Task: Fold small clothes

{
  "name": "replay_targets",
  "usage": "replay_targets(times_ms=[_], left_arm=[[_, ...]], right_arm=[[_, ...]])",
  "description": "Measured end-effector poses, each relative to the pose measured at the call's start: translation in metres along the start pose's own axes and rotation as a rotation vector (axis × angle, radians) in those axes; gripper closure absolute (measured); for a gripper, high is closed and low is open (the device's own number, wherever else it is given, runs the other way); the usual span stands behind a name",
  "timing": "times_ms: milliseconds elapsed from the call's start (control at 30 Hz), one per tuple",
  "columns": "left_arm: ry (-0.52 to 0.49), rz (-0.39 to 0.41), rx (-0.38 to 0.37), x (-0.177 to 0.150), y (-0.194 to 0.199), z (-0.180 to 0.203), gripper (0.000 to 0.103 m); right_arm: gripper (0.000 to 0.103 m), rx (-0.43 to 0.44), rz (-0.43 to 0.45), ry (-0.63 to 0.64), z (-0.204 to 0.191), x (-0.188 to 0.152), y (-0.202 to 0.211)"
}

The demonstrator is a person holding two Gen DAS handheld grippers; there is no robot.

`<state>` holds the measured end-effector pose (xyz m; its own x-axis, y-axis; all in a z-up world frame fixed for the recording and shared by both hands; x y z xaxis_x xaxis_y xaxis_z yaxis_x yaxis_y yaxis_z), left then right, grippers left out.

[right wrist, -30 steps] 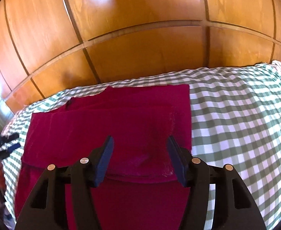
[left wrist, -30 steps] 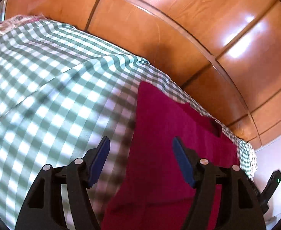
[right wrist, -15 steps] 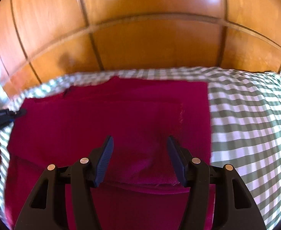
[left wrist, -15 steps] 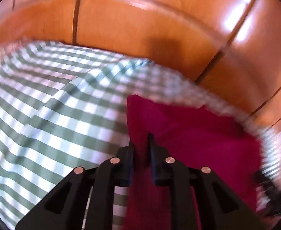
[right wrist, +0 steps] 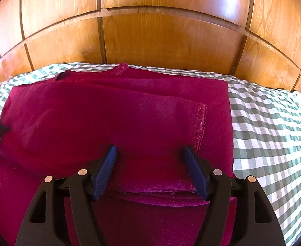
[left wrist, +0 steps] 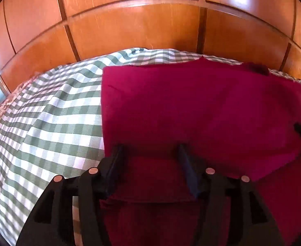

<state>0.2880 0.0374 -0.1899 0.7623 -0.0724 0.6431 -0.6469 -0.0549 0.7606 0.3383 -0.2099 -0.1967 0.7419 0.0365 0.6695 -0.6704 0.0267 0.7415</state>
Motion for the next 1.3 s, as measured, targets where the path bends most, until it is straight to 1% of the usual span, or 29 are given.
replay_targets(times_ms=[100,167,200,233,267,300,500,900,1000,1100,1167,1233,1300], left_arm=[[0.034,-0.013,0.002,0.002,0.006,-0.004,0.047],[0.034,-0.003,0.020,0.002,0.013,-0.005,0.047],[0.030,0.011,0.039,0.002,0.021,-0.006,0.040],[0.036,0.029,0.037,0.003,0.026,-0.008,0.032],[0.043,0.046,0.026,0.001,0.033,-0.007,0.030],[0.047,0.065,0.013,0.001,0.041,-0.006,0.030],[0.065,0.106,-0.011,-0.001,0.063,-0.012,0.030],[0.092,0.099,-0.031,-0.018,0.077,-0.018,0.030],[0.088,0.104,-0.031,-0.019,0.079,-0.019,0.030],[0.074,0.102,-0.033,-0.021,0.077,-0.020,0.030],[0.065,0.094,-0.036,-0.022,0.074,-0.019,0.030],[0.064,0.085,-0.028,-0.022,0.068,-0.022,0.030],[0.068,0.082,-0.032,-0.019,0.063,-0.024,0.030]], right_arm=[[0.035,0.012,0.003,-0.011,0.001,0.000,0.001],[0.035,0.012,0.003,-0.010,0.000,0.000,0.001],[0.035,0.012,0.004,-0.011,0.000,0.000,0.001],[0.035,0.012,0.005,-0.011,0.000,0.000,0.001],[0.035,0.012,0.005,-0.011,0.000,0.000,0.001],[0.035,0.011,0.005,-0.010,0.000,-0.001,0.001],[0.035,0.007,0.005,-0.007,0.000,-0.001,0.000],[0.035,0.001,0.006,-0.001,-0.001,0.000,0.000],[0.033,-0.010,0.003,0.004,-0.001,0.000,0.001],[0.027,-0.017,-0.009,0.012,-0.002,0.002,0.004],[0.025,-0.005,-0.024,-0.004,-0.002,0.005,0.011],[0.025,-0.002,-0.001,-0.042,0.005,0.010,0.020],[0.025,-0.019,0.018,-0.106,0.020,0.016,0.027]])
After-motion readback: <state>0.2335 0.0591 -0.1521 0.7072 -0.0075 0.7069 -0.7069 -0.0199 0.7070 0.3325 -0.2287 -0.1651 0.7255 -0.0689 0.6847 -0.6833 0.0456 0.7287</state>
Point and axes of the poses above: each gripper's, at about its wrist camera, not at the fingertips, and y roughly against the way its jaws point, z to its right, x to its top, the point moved 9 cm from there along -y, roughly the way its jaws point, and after that the axes turned 1 degree about x, right-handed, at the moved point
